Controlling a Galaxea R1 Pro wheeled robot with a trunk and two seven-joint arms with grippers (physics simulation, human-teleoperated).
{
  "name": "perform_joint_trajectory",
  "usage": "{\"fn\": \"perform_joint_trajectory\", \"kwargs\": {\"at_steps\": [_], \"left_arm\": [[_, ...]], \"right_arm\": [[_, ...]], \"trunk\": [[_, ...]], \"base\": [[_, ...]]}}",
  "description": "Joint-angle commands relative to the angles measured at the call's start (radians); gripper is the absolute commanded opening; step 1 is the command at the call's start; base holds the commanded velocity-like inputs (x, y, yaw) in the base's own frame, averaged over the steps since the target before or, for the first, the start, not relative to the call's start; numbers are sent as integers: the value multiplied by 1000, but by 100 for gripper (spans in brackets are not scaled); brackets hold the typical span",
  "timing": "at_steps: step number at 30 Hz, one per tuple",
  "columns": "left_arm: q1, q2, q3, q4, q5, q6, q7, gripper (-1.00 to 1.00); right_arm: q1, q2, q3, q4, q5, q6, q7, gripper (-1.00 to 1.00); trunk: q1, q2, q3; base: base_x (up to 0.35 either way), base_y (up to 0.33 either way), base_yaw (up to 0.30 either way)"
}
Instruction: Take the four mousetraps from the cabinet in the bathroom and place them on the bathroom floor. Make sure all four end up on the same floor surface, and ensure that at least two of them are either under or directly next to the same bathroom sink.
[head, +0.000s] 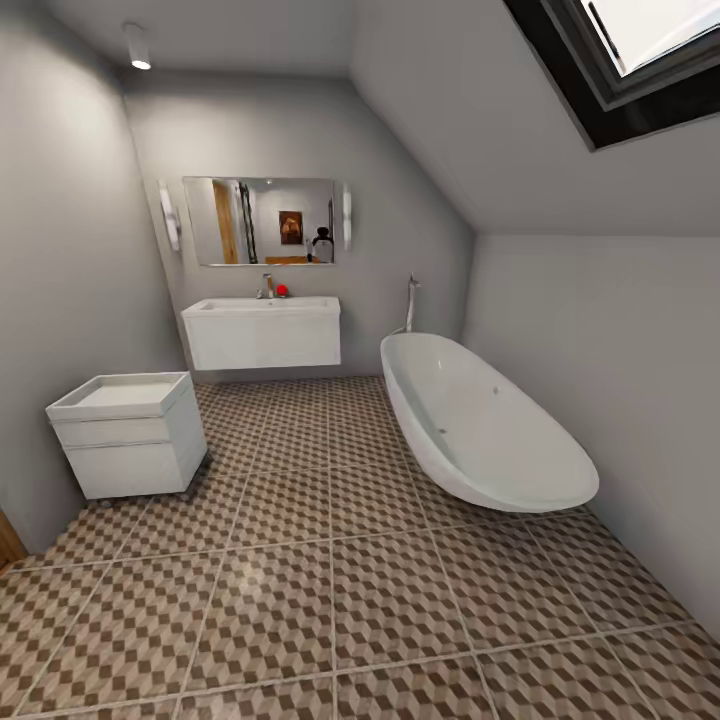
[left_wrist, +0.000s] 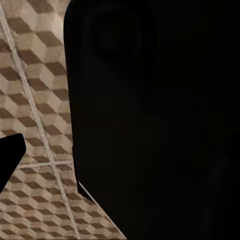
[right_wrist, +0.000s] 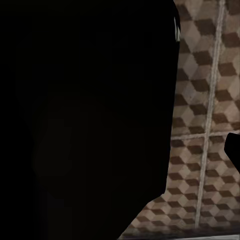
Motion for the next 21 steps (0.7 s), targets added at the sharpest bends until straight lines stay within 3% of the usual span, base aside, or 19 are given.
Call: {"fn": "perform_joint_trajectory", "kwargs": {"at_steps": [1, 9, 21], "left_arm": [[-6, 6, -6, -6, -4, -6, 3, 100], [-13, 15, -5, -13, -3, -48, 2, 100], [-13, 15, -5, -13, -3, -48, 2, 100]], "right_arm": [[-2, 6, -6, -6, -1, -6, -6, 100], [-2, 5, -3, -21, 3, -24, -13, 100], [-2, 5, -3, -21, 3, -24, -13, 100]], "trunk": [[0, -1, -1], [0, -1, -1], [0, -1, -1]], "base": [[0, 0, 0], [0, 0, 0], [0, 0, 0]]}}
